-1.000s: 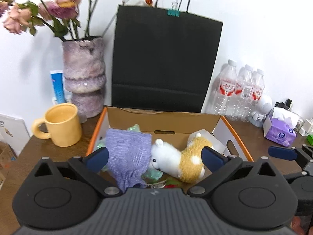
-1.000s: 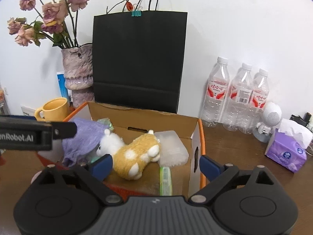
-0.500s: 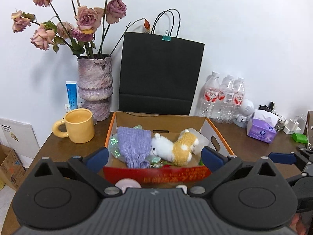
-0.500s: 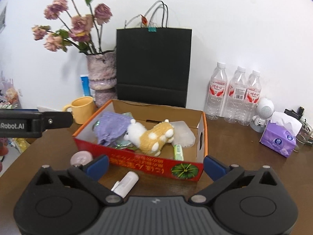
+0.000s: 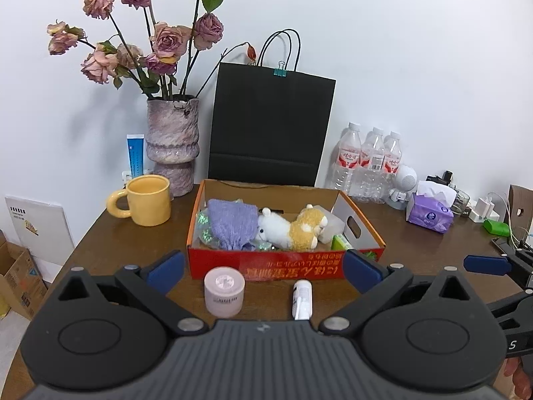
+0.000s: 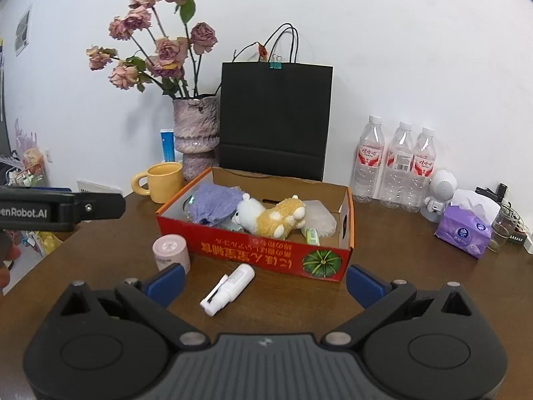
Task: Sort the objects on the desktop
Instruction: 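Withdraw both tools from the cardboard box back over the table, then move the left tool to the pink jar while the right tool approaches the white spray bottle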
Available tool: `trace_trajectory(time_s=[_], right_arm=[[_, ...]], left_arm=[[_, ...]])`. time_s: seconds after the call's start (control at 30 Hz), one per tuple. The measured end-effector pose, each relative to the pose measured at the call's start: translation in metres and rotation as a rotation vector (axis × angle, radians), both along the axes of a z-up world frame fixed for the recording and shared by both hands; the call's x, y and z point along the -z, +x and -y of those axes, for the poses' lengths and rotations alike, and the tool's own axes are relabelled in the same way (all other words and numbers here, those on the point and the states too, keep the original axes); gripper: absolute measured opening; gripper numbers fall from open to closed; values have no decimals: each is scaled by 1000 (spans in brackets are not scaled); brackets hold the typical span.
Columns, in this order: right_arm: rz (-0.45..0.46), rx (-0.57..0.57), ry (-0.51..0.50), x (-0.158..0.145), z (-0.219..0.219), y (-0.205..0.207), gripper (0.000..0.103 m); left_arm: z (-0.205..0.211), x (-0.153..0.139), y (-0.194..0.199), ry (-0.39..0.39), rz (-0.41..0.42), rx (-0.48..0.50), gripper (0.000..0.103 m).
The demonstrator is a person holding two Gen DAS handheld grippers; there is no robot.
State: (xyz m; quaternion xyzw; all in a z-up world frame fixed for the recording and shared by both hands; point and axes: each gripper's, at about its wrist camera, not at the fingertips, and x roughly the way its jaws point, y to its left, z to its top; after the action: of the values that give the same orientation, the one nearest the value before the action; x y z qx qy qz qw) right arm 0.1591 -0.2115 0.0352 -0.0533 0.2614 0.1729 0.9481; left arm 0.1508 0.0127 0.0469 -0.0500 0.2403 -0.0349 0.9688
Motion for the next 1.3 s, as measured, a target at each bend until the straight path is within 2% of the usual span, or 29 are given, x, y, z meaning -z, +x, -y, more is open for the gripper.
trace_trajectory(time_s=[0.33, 0.67, 1.0, 1.3], right_arm=[[15, -6, -3, 23, -3, -24, 103], [12, -17, 5, 57, -6, -38, 103], [-22, -42, -3, 88, 0, -38, 103], [-30, -56, 16, 94, 2, -38, 103]], left_arm=[[11, 37, -34, -39, -24, -5, 103], [10, 64, -63, -89, 50, -83, 103], [-2, 78, -67, -42, 14, -173, 103], [1, 89, -67, -26, -14, -162, 103]])
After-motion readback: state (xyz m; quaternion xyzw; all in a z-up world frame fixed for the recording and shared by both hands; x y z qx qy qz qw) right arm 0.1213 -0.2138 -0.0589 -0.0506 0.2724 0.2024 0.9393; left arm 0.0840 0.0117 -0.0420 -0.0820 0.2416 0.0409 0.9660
